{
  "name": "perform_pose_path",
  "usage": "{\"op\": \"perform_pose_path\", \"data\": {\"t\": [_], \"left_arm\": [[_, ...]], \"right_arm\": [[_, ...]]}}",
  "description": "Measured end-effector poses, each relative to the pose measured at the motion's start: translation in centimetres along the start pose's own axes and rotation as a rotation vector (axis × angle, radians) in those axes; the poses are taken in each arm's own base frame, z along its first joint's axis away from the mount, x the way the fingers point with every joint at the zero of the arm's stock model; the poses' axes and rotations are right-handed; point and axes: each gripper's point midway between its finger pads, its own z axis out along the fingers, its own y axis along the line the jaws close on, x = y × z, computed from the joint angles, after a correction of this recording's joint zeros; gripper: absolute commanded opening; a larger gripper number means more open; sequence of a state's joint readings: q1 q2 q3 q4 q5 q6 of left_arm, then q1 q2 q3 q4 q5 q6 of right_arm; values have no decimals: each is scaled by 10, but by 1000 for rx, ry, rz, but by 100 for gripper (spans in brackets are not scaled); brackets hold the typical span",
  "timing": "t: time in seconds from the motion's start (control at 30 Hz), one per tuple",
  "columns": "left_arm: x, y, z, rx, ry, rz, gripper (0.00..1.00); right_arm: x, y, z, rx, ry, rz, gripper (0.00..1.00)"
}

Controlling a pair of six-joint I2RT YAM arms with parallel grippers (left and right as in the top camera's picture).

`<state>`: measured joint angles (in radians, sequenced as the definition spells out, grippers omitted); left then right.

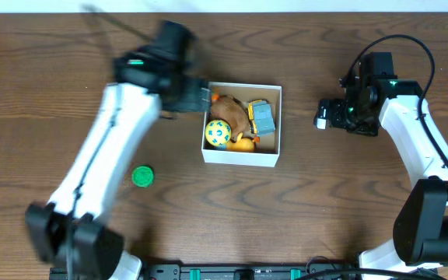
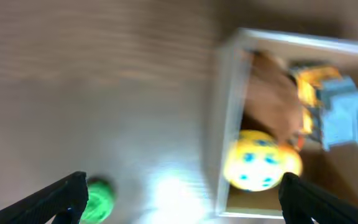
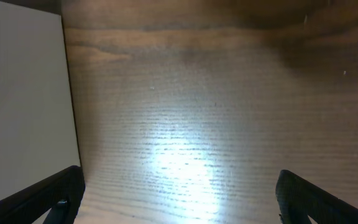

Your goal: Pack container

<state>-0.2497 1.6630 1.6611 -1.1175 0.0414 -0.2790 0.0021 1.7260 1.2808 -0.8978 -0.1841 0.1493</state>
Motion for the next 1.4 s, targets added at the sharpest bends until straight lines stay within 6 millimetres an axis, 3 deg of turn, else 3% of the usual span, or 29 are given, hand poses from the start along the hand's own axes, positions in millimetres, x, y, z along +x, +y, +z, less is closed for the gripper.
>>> {"op": "perform_pose_path", "data": {"t": [0.13, 0.23, 0.3, 0.47, 0.6, 0.73, 0.87, 1.17, 1.4], "left_arm": [[0, 53, -29, -59, -24, -161, 98], [7, 63, -37, -75, -13, -191, 99], [9, 58, -38, -71, -10, -178, 90], [13, 17, -36, -23, -21, -43, 32], [11, -17, -37, 29, -63, 70, 9], [14, -45, -33, 65, -80, 146, 6], [24, -68, -5, 63, -16, 221, 6], [56, -88, 77, -6, 186, 304, 6], [72, -96, 99, -4, 262, 323, 6]], "right_arm": [[-2, 0, 0, -1, -7, -4, 99], [-2, 0, 0, -1, -7, -6, 99], [-2, 0, 0, -1, -8, -6, 99], [-1, 0, 0, 0, -3, -6, 99], [0, 0, 0, 0, 0, -5, 99], [0, 0, 0, 0, 0, -5, 99], [1, 0, 0, 1, 3, -5, 99], [1, 0, 0, 1, 3, -5, 99], [1, 0, 0, 1, 3, -6, 99]]}}
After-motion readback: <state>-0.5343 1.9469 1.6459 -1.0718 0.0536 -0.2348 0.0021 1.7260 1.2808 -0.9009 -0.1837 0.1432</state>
